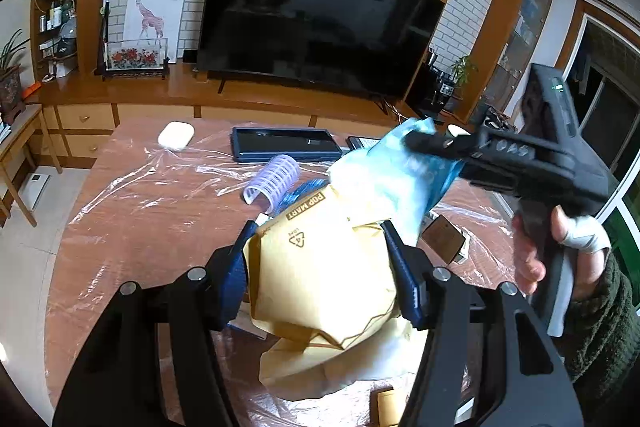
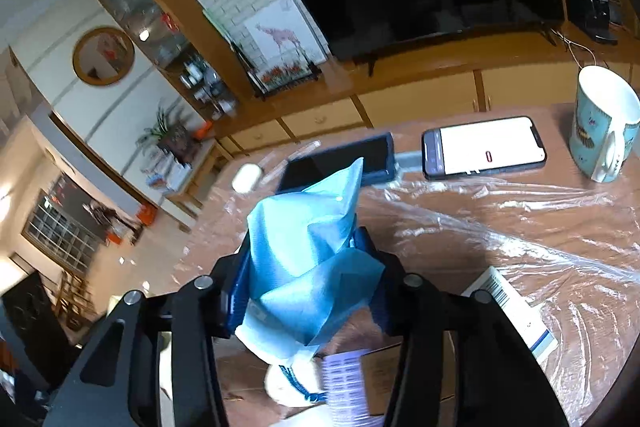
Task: Collect trash
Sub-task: 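Lift both held bags and carry them over the black trash bin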
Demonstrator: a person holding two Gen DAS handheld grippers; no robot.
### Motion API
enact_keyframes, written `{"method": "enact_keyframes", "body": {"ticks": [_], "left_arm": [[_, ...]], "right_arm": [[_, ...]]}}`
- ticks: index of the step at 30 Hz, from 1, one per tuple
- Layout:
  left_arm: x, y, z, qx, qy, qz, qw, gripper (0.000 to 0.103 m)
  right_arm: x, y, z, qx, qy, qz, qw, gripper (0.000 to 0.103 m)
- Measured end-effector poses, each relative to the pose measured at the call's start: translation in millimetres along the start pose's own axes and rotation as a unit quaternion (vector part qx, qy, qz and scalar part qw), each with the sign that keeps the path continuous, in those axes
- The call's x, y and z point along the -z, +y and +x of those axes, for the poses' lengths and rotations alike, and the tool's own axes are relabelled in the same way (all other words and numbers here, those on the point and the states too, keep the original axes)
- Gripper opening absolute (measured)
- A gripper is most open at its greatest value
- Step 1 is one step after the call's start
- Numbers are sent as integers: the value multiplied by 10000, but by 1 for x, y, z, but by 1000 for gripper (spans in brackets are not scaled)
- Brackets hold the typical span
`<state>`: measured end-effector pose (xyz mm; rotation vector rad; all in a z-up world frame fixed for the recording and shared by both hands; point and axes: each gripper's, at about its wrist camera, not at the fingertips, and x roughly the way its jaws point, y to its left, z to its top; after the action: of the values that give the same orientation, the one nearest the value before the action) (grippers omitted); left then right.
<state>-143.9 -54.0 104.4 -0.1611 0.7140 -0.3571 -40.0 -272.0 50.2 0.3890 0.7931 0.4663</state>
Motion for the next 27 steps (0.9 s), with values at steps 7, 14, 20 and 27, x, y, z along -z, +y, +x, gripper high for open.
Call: {"method": "enact_keyframes", "body": {"ticks": [7, 14, 20, 27], "left_arm": [[-4, 3, -7, -51, -110, -37, 9999, 61], [-4, -1, -17, 15, -183, -10, 9998, 61], [0, -9, -33, 80, -187, 102, 9997, 61], [12, -19, -52, 226, -133, 165, 9995, 61]], "right_arm": [[-15, 23, -49, -229, -640, -203, 9975, 47], [-11, 34, -91, -389, -971, -307, 9940, 47], [20, 29, -117, -281, -914, -287, 9950, 47], [64, 16, -155, -110, -888, -110, 9959, 47]]}}
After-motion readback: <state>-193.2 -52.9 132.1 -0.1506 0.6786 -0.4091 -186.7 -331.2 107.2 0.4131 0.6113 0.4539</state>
